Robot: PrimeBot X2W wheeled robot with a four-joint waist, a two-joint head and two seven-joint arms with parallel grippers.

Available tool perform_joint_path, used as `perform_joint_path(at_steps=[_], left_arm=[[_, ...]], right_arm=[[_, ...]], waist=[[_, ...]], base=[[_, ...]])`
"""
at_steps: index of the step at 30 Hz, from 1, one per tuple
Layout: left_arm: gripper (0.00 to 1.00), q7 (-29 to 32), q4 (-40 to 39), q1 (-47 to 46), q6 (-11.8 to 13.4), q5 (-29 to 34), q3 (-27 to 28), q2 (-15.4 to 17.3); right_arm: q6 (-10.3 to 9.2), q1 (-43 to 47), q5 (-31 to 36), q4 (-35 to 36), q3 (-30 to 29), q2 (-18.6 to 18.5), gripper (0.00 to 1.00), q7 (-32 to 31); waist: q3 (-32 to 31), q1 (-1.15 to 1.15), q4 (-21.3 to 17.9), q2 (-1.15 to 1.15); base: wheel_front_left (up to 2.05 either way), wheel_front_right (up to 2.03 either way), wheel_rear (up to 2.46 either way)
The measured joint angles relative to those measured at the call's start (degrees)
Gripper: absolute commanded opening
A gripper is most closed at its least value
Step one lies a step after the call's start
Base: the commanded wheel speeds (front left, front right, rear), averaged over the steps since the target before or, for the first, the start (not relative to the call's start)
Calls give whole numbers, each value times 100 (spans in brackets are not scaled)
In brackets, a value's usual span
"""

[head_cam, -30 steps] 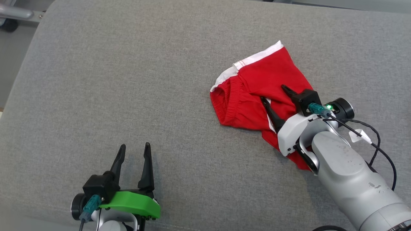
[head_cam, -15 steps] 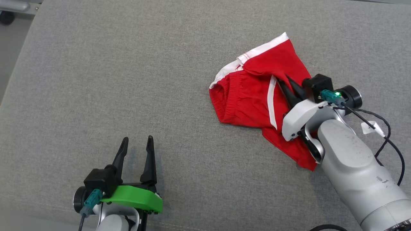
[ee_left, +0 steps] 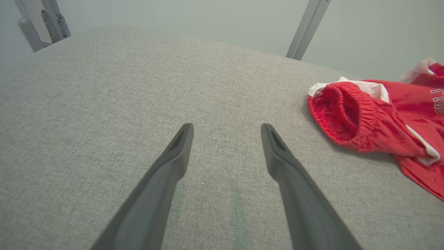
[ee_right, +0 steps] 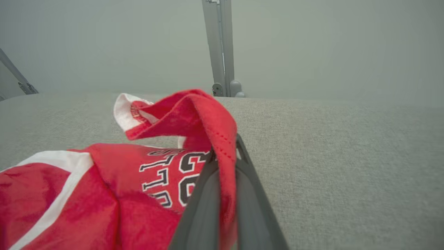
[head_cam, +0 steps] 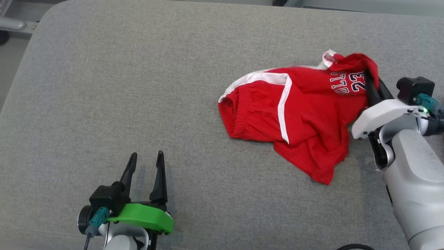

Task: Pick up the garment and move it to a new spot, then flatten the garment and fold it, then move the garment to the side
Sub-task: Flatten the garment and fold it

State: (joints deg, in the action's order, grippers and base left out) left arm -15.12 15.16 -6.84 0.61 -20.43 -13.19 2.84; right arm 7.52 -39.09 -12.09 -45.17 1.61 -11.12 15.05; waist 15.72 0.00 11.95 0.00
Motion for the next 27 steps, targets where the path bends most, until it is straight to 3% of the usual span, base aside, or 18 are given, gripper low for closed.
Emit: perform_joint_path(at_steps=[2,3,4,5,8,13,27], left_arm=[[100,0,4,1,-8,5,4,0],[100,1,7,1,-11,13,9,0],[100,0,13,1,-18,27,11,0],[100,1,24,1,-20,33,13,0],[100,0,52,7,-37,49,14,0],[100,0,101,59,-63,144,88,0],[100,1,249,531,-169,338,474,-1]], right_arm=[[0,49,78,-132,-163,-5,1,0],[1,70,159,-192,-247,-3,29,0],[1,85,198,-246,-392,8,78,0],[1,98,269,-280,-538,5,100,0],[0,116,510,-172,-862,63,100,0],[1,374,637,255,-926,400,100,0],[0,2180,400,1610,36,748,100,0]], waist=[[-28,0,-24,0],[-38,0,-35,0],[-48,0,-44,0],[-57,0,-51,0],[-99,0,-60,0],[-264,0,-96,0],[-1183,0,-489,0]], base=[[0,0,0],[0,0,0],[0,0,0],[0,0,0],[0,0,0],[0,0,0],[0,0,0]])
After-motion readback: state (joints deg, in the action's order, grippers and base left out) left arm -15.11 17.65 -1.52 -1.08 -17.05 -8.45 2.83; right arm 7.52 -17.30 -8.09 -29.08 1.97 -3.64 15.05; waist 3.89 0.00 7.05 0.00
